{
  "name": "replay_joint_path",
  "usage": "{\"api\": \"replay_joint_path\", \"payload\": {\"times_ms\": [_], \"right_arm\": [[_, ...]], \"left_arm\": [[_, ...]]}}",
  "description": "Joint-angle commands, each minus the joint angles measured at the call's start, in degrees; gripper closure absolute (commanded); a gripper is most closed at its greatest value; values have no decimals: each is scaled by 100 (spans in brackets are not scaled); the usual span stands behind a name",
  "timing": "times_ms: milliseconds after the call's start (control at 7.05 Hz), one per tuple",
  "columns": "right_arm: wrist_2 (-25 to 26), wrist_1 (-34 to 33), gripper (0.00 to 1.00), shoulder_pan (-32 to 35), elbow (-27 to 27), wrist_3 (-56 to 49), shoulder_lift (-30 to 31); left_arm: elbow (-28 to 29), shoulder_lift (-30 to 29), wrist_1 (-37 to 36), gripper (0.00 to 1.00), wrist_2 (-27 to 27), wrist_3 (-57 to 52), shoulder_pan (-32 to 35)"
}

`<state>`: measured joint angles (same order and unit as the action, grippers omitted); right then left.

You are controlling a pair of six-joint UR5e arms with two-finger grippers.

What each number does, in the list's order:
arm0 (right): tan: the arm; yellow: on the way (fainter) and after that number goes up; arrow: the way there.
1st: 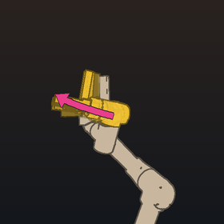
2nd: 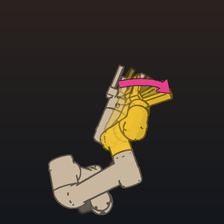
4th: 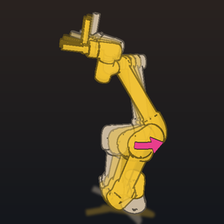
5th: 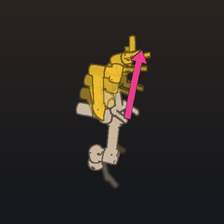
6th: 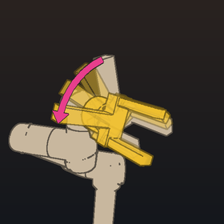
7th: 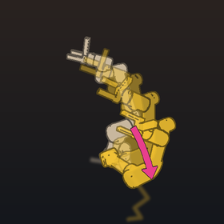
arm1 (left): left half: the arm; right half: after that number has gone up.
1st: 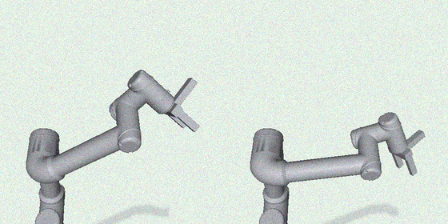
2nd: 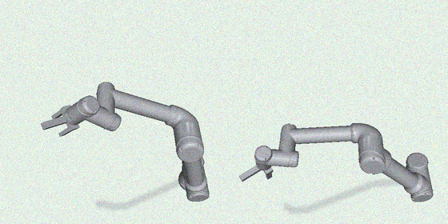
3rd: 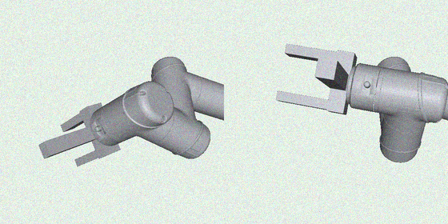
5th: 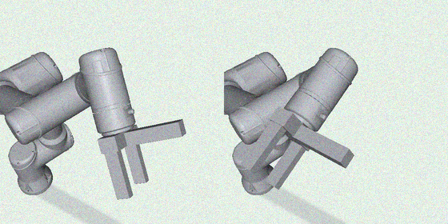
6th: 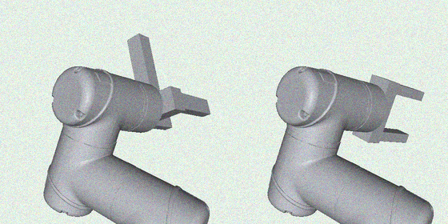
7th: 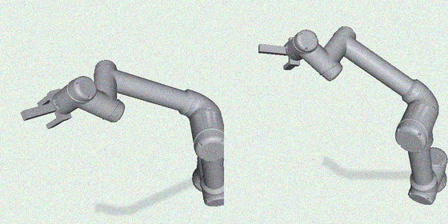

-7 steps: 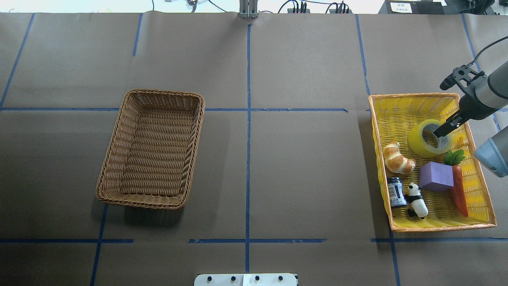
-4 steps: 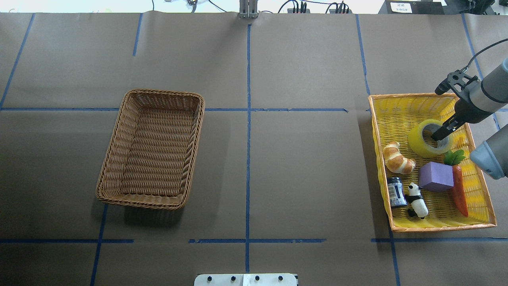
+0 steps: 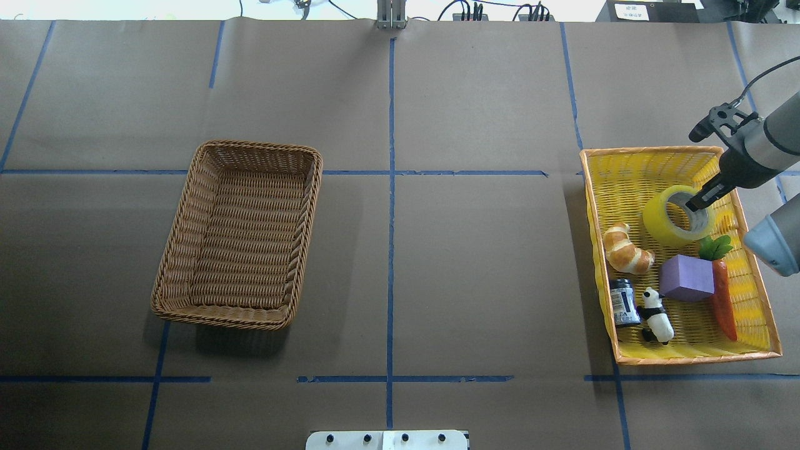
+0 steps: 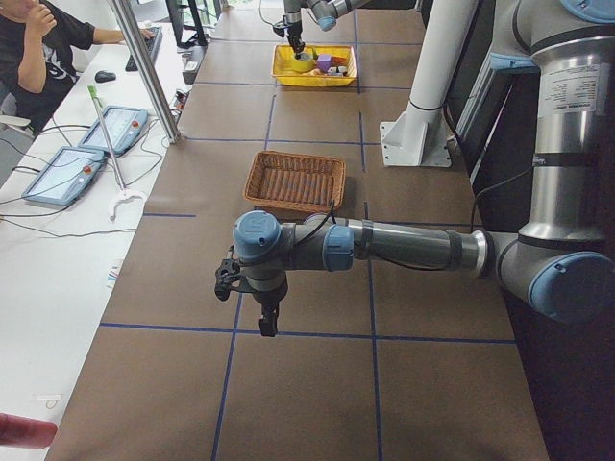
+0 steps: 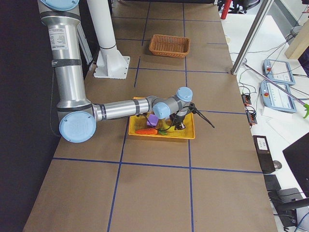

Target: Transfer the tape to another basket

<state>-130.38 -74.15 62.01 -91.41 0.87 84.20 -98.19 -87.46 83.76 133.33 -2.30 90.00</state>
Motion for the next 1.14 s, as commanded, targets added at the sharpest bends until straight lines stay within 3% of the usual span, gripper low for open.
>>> {"api": "replay_joint_path", "payload": {"times_ms": [0, 284, 426, 851, 993], "right_arm": [[-1167, -12, 100, 608, -176, 35, -9], [-2023, 40, 100, 628, -464, 1082, -140], [-2105, 49, 100, 558, -884, 2047, -158], [-1923, 67, 97, -432, -1520, 4860, -1085], [-1591, 450, 98, -740, -1529, 5688, -1421]], "left_arm": [[-33, 1, 0, 0, 9, -7, 0], [-24, 1, 9, 0, 280, -7, 0], [-50, -8, 9, 0, 290, 2, 0], [-295, -17, 166, 0, 746, 2, 0], [-358, -17, 341, 0, 1339, 89, 0]]}}
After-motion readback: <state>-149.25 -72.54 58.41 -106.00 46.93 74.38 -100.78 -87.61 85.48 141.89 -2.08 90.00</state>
